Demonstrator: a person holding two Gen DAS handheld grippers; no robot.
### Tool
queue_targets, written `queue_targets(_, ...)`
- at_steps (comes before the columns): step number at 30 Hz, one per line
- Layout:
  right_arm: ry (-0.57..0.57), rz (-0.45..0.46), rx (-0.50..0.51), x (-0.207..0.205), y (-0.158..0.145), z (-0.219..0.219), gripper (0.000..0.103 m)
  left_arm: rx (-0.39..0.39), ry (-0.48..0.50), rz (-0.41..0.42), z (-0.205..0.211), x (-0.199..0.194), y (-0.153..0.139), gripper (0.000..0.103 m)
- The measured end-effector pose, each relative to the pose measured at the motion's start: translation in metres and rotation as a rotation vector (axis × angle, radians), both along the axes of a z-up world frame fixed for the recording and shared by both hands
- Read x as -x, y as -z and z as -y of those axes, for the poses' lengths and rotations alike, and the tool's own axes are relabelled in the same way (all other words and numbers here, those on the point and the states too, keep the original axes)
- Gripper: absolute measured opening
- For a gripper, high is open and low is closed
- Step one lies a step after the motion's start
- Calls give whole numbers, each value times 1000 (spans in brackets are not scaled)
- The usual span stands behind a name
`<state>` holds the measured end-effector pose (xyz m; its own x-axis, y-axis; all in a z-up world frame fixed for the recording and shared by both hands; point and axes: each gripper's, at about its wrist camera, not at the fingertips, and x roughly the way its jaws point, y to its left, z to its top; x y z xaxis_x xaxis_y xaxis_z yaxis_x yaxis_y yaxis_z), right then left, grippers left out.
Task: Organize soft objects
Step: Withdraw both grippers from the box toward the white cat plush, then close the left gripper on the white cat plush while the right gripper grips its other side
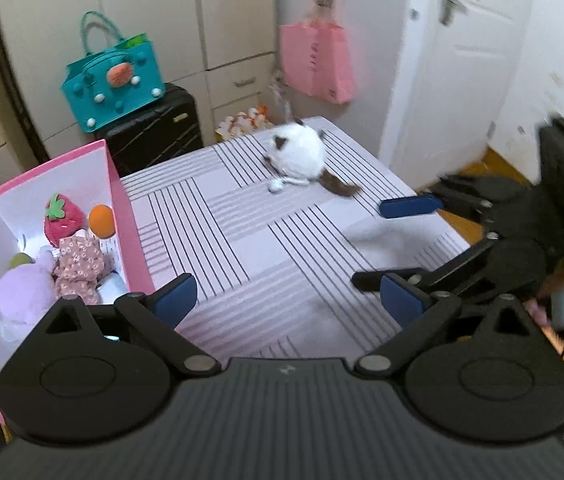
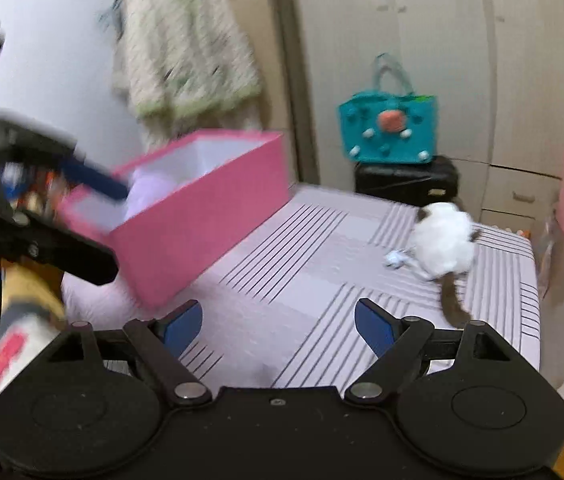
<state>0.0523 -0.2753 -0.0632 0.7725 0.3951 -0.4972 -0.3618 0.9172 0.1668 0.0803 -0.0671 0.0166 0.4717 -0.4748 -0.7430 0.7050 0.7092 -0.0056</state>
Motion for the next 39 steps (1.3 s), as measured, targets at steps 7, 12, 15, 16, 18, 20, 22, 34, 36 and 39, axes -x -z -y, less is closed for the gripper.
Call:
queue_targets(7,180,81,-129,-29,19,58,87,89,-98,25,21,-39,22,99)
queue_targets(12,218,75,-12,-54,27,63,87,215,-142,3,36,-61,41,98)
queue_targets(15,207,44,-6,-72,32,67,87,280,-186,-7,44,-76,52,98)
queue_targets(16,202,44,4,-75,34,69,87,298,-203,-1,47,-80,55,98)
queue_targets(18,197,38,38,-81,38,70,84,328,-238,22,54,-88,62,98)
queue_targets(20,189,34,67,-90,40,69,84,353,-261,48,62,-93,68,98)
queue_targets(22,184,25,72,-99,43,70,84,370,-270,58,70,-100,74,97)
queue_targets(34,167,73,190,-134,59,70,84,314,-291,-22,134,-155,114,96)
queue_targets(36,162,77,204,-137,62,70,84,330,-313,-62,135,-165,120,94)
queue_targets(39,145,66,190,-143,66,72,72,355,-331,-80,136,-175,125,87)
